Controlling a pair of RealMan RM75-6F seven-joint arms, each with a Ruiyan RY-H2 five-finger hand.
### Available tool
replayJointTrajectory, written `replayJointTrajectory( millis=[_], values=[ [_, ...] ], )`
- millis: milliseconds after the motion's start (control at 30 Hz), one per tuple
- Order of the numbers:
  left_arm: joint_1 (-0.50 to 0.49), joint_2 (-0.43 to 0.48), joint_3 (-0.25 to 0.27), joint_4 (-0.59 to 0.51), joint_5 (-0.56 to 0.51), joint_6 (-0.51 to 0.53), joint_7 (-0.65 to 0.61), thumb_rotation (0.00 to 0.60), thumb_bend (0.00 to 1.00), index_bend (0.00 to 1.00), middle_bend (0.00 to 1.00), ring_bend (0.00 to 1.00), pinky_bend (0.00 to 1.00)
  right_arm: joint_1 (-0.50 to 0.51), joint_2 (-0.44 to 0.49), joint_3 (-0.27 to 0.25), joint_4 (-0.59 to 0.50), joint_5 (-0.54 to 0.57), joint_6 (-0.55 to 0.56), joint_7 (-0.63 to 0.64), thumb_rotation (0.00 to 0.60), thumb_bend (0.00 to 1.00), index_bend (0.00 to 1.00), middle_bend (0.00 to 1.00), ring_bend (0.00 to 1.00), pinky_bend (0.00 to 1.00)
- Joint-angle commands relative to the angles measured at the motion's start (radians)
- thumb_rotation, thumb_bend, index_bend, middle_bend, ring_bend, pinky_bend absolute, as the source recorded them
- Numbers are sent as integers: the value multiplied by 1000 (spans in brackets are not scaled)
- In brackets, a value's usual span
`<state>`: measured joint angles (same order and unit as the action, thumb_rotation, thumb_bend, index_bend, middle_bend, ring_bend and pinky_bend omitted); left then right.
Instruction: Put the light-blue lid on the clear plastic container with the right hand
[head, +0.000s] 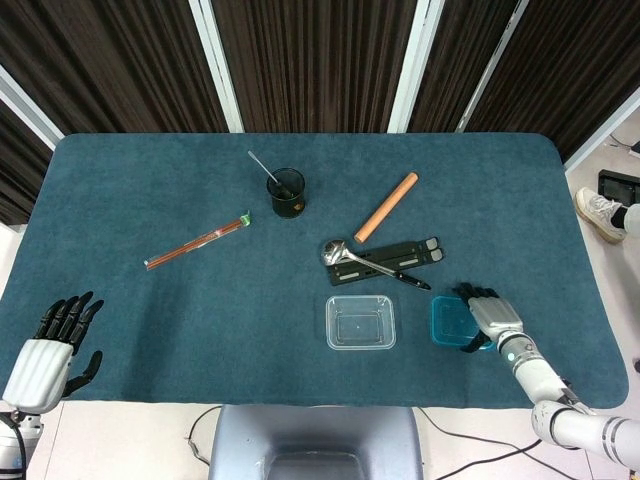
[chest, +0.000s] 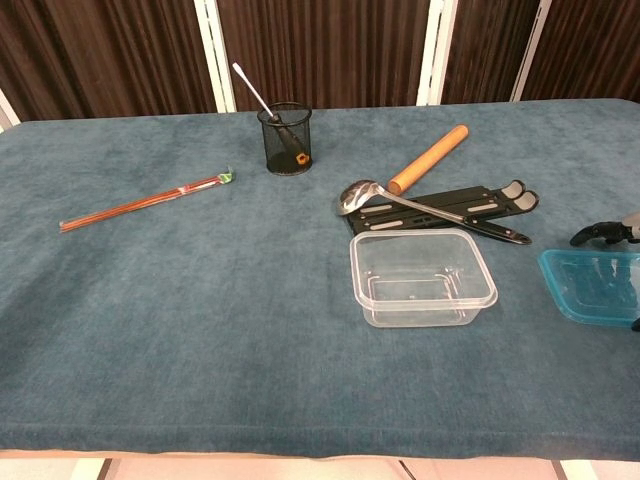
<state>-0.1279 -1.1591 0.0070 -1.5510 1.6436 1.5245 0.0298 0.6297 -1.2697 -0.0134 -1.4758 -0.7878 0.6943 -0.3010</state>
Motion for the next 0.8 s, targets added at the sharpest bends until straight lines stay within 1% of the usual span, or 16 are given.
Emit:
replayJointTrajectory(
  millis=[33, 300, 367, 433, 533, 567, 600, 800],
  values=[
    [0, 0, 0, 2, 2, 2, -2, 600, 441, 0, 0, 0, 84, 7, -4, -8, -4, 12, 7, -15, 600, 109, 75, 0, 0, 0],
    [1, -1, 0, 7, 3, 5, -11, 600, 441, 0, 0, 0, 85, 21, -7, -14, -17, 38, 26, -37, 600, 109, 112, 0, 0, 0],
    [2, -1, 1, 9, 6, 7, -10, 600, 441, 0, 0, 0, 85, 22, -9, -17, -17, 34, 43, -48, 600, 109, 161, 0, 0, 0],
    [2, -1, 1, 9, 8, 9, -12, 600, 441, 0, 0, 0, 85, 19, -17, -21, -13, 24, 72, -66, 600, 109, 241, 10, 0, 10],
    [2, -1, 1, 11, 8, 10, -16, 600, 442, 0, 0, 0, 84, 17, -23, -23, -15, 32, 81, -74, 600, 109, 341, 68, 0, 34],
    [3, -1, 1, 10, 7, 11, -17, 600, 442, 0, 0, 0, 84, 19, -22, -23, -17, 38, 76, -74, 600, 108, 357, 82, 0, 37],
    [3, 0, 1, 10, 8, 11, -18, 600, 442, 0, 0, 0, 84, 21, -22, -24, -17, 42, 74, -77, 600, 108, 369, 97, 0, 39],
    [5, 4, 3, 7, 12, 15, -23, 600, 442, 0, 0, 0, 84, 24, -29, -28, -15, 54, 84, -96, 600, 109, 367, 101, 0, 42]
  ],
)
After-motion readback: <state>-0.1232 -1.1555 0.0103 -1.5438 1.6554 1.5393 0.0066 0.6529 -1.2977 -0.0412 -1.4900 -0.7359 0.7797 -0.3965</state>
